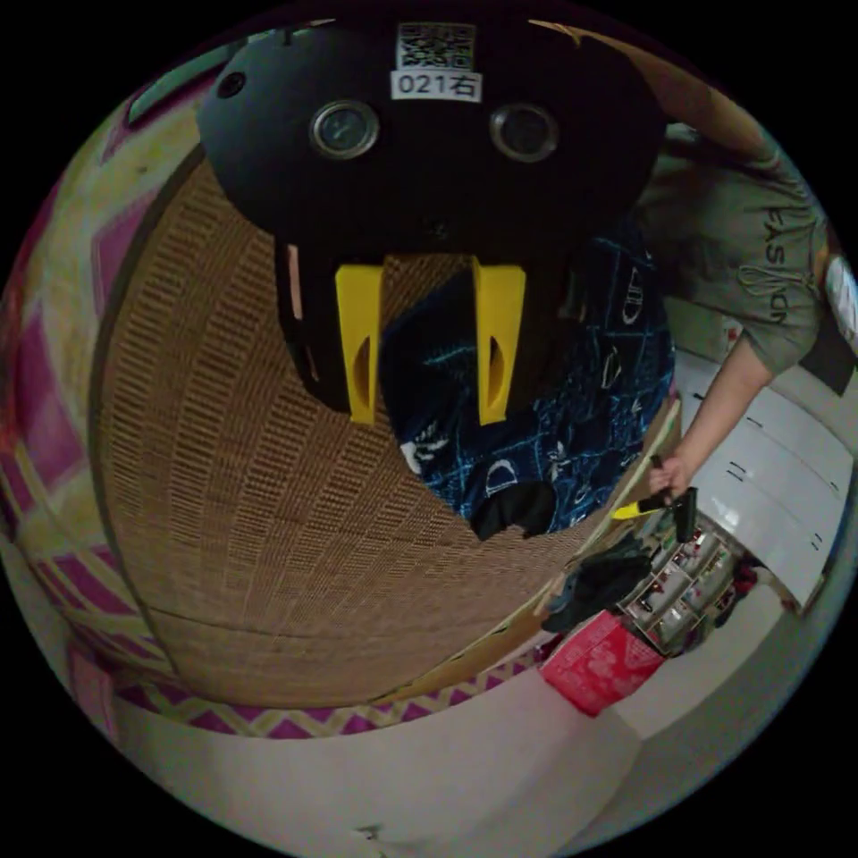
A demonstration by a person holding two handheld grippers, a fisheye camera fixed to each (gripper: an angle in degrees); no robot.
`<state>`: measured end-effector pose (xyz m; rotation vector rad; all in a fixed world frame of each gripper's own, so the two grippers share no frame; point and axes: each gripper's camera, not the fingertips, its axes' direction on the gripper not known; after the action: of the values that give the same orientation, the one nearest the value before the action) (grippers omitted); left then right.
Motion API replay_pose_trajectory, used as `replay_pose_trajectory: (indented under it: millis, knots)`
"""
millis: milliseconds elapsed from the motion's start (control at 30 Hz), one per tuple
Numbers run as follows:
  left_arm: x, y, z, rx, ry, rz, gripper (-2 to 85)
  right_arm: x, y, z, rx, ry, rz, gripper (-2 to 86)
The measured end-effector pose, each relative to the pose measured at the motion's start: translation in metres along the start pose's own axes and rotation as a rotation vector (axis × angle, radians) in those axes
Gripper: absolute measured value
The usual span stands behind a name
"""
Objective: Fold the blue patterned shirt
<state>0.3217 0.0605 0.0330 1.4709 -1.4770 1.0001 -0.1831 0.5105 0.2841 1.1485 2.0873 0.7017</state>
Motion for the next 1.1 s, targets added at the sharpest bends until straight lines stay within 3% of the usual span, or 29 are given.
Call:
replay_pose_trajectory:
  millis: [133, 233, 333, 600, 867, 1000, 1100]
  knots:
    - [-0.005, -0.039, 0.055, -0.119, -0.063, 0.104, 11.7, 0.010, -0.043, 0.033, -0.053, -0.017, -0.080, 13.0]
    - [-0.007, -0.047, 0.075, -0.167, -0.057, 0.159, 1.7, 0.003, -0.062, 0.052, -0.095, -0.037, -0.183, 12.0]
    - [-0.013, -0.050, 0.093, -0.224, 0.095, 0.167, -0.3, -0.001, -0.081, 0.074, -0.141, -0.013, -0.208, 5.5]
    - [-0.012, -0.073, 0.071, -0.036, -0.016, 0.187, -0.9, 0.004, -0.148, 0.070, -0.129, -0.037, -0.150, -0.3]
    - [0.010, -0.159, 0.064, 0.035, -0.203, 0.252, -0.9, -0.019, -0.275, 0.036, -0.034, 0.181, -0.186, 0.3]
    - [-0.014, -0.174, 0.093, 0.130, -0.243, 0.150, -0.9, -0.011, -0.319, 0.053, 0.103, 0.352, -0.081, 3.2]
    - [-0.033, -0.157, 0.128, 0.083, -0.283, 0.071, -0.9, 0.002, -0.334, 0.108, -0.019, 0.514, 0.045, 8.4]
